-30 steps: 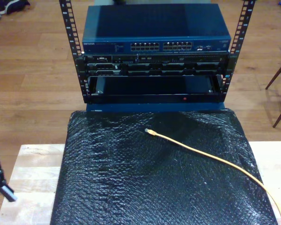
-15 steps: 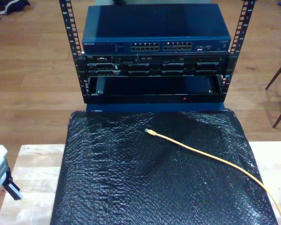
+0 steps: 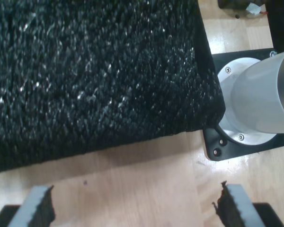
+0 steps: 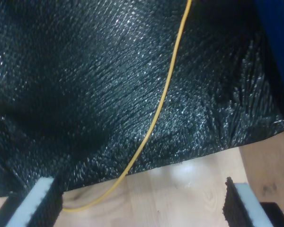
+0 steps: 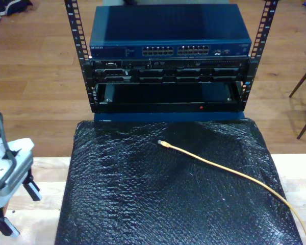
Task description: Grab the cable and plug it in
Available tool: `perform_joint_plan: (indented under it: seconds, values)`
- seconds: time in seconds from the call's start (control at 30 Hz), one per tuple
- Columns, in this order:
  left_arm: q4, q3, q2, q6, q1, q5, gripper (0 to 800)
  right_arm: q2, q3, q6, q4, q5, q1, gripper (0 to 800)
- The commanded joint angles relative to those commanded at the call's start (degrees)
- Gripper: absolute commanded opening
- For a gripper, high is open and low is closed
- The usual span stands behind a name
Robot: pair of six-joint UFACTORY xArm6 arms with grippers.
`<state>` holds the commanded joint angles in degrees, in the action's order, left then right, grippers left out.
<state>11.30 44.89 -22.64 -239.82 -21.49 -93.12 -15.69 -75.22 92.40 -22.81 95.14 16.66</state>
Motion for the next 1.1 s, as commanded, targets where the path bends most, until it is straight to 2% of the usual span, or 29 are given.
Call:
perform_joint_plan:
  seconds: [0.1,0.6,0.93,1.1]
  values:
    - [0.00,0.44,0.09,-0.09,0.00,-0.09,800,1.41,-0.09,-2.73,1.85,-1.93,-4.22,796]
    - [0.09,1.41,-0.09,-0.26,-0.09,-0.53,800,3.16,0.79,-14.15,3.25,-9.49,-13.98,797]
    - [0.09,1.41,-0.09,-1.32,-0.09,-0.62,800,0.53,9.67,-14.51,3.25,-18.46,-15.12,797]
    - [0.70,1.32,0.00,-1.85,0.00,-0.62,800,0.18,13.27,-19.43,3.69,-21.10,-15.21,798]
